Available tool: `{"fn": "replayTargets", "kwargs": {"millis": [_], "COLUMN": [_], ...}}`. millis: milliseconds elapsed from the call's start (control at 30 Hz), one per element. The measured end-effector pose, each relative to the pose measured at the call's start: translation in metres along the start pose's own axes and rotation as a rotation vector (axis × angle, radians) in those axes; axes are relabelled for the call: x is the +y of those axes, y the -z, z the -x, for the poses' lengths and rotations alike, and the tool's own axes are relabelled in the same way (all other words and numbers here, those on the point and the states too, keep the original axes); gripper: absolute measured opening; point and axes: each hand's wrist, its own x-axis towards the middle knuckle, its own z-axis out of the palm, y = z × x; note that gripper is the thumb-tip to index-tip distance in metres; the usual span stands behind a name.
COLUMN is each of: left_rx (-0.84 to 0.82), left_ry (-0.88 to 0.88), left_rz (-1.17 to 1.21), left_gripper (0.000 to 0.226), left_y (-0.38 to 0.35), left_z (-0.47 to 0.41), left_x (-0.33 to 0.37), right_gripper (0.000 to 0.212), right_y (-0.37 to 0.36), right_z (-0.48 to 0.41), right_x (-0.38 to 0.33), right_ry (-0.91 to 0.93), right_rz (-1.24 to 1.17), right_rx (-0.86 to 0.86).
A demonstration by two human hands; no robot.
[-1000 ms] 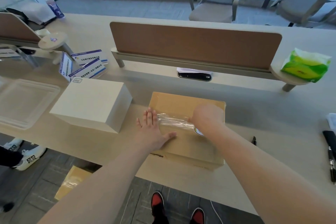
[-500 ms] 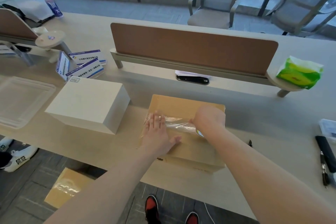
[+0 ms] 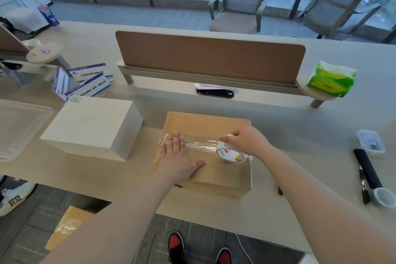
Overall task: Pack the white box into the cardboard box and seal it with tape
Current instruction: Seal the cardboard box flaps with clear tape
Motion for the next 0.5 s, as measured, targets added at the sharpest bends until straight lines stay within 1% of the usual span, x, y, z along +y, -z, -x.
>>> {"fn": "replayTargets", "kwargs": {"millis": [67,133,267,333,433,500], "left_rx": [-0.022,-0.051,-0.091,-0.115,-0.097,-0.054], "left_ry": [0.002,0.011,0.04,0.061,0.066,0.015], "left_rz": [-0.018,-0.037,-0.053,-0.08,-0.112,-0.082], "left_gripper": [0.116,0.117,0.118,0.118,0.117,0.111], "left_y": [0.002,0.004,0.009,0.014,0.021,0.021], "left_z": [-0.002,-0.005,-0.006,-0.007,-0.009,-0.008], "left_x": [0.001,0.001,0.005,0.009,0.019,0.027], "right_gripper": [0.056,0.06,0.066,0.066,0.064,0.063], "right_y": [0.004,0.009,0.009,0.012,0.02,0.02], "right_z": [0.002,0.003,0.004,0.003,0.006,0.008], "right_x": [0.001,0.002,0.003,0.01,0.031,0.042], "right_ry": [0.001,-0.02,-0.07,-0.059,-0.023,-0.02], "right_rz": [0.077,0.199,0.35,0.297,0.076,-0.06], "right_rx": [0.066,0.144,0.192,0.175,0.093,0.094]}}
